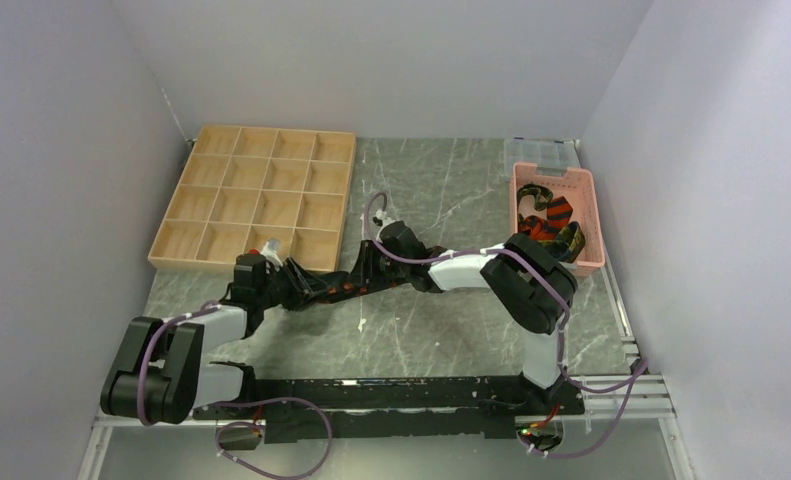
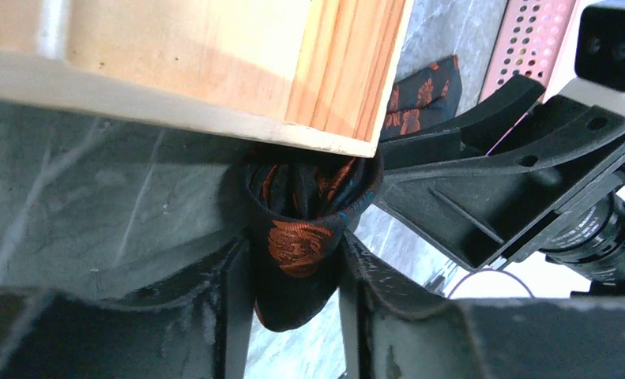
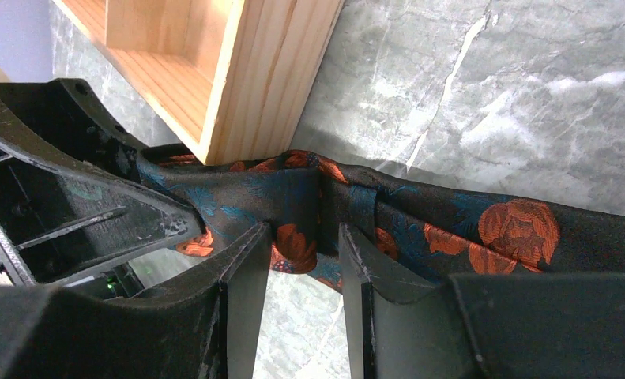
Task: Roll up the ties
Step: Roll the tie at the center of the board.
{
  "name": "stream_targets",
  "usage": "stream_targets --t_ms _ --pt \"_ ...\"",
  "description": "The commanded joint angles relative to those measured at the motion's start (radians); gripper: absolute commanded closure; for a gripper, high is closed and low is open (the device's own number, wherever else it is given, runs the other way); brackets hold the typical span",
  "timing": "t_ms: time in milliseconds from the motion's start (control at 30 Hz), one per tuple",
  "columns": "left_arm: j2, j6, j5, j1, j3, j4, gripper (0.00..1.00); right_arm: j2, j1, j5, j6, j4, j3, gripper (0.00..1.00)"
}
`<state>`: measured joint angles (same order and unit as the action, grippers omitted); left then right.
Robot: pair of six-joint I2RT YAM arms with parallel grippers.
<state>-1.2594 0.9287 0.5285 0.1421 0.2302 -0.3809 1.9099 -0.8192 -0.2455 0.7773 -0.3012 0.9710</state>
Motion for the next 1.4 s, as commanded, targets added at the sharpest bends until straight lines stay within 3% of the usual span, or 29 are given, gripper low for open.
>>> stream_targets --t_ms 0,200,400,833,1367 --pt "0.021 -0.019 -0.001 0.018 0.046 0.002 0.59 0.017 0.011 0.032 -0.015 -0.001 -0.021 0.59" --pt "0.078 -0.051 -0.043 0.046 0.086 0.118 0.76 0.010 0.012 0.026 -0.018 -0.007 -0.023 0.58" --pt "0.108 -0.134 -0.187 0.117 0.196 0.402 0.97 -0.071 0.011 0.072 -0.025 0.018 -0.051 0.54" --pt "0.046 -0.190 -0.551 0.302 0.447 0.856 0.97 -0.311 0.011 0.220 -0.047 0.092 -0.176 0.49" --pt "-0.255 -0.104 -0.910 0.488 0.855 1.324 0.97 -0.471 0.012 0.400 0.003 0.119 -0.343 0.52"
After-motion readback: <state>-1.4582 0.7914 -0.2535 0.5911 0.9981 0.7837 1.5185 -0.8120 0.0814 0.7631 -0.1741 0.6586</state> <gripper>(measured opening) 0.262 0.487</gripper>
